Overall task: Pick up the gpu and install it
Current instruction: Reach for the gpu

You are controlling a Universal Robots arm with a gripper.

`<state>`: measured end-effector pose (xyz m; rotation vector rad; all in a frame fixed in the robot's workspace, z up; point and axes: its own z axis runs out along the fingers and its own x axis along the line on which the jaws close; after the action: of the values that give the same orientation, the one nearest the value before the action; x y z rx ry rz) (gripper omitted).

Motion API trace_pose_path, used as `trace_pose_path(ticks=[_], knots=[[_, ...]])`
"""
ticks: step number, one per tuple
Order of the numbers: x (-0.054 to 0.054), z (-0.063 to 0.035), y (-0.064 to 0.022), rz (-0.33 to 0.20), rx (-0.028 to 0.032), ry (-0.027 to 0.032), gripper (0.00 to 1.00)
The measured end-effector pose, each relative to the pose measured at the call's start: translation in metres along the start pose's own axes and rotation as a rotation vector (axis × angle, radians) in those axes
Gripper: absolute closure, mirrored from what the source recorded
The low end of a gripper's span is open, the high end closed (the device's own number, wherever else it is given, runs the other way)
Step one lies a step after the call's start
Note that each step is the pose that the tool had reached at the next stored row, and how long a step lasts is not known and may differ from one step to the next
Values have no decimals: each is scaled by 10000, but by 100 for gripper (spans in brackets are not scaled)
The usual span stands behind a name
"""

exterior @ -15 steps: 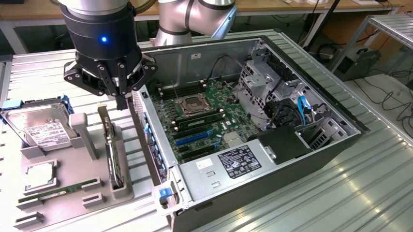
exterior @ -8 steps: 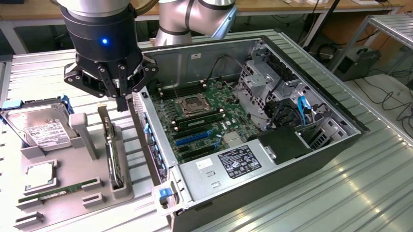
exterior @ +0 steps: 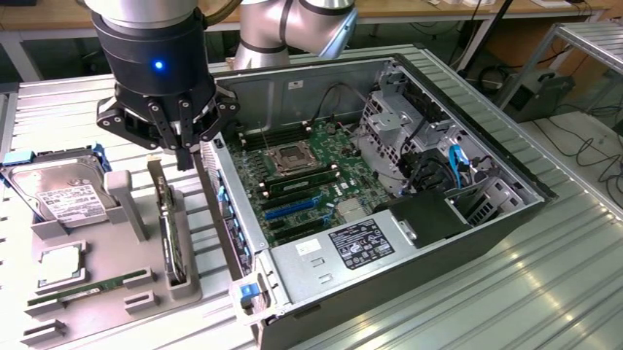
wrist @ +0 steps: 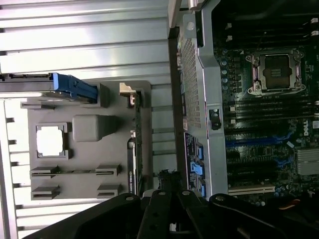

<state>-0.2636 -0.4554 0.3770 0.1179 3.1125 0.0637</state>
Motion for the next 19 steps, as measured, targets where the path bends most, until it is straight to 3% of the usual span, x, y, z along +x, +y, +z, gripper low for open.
trace_pose_path(ticks=[19], knots=[[-6,6,-75,0,0,0,89]])
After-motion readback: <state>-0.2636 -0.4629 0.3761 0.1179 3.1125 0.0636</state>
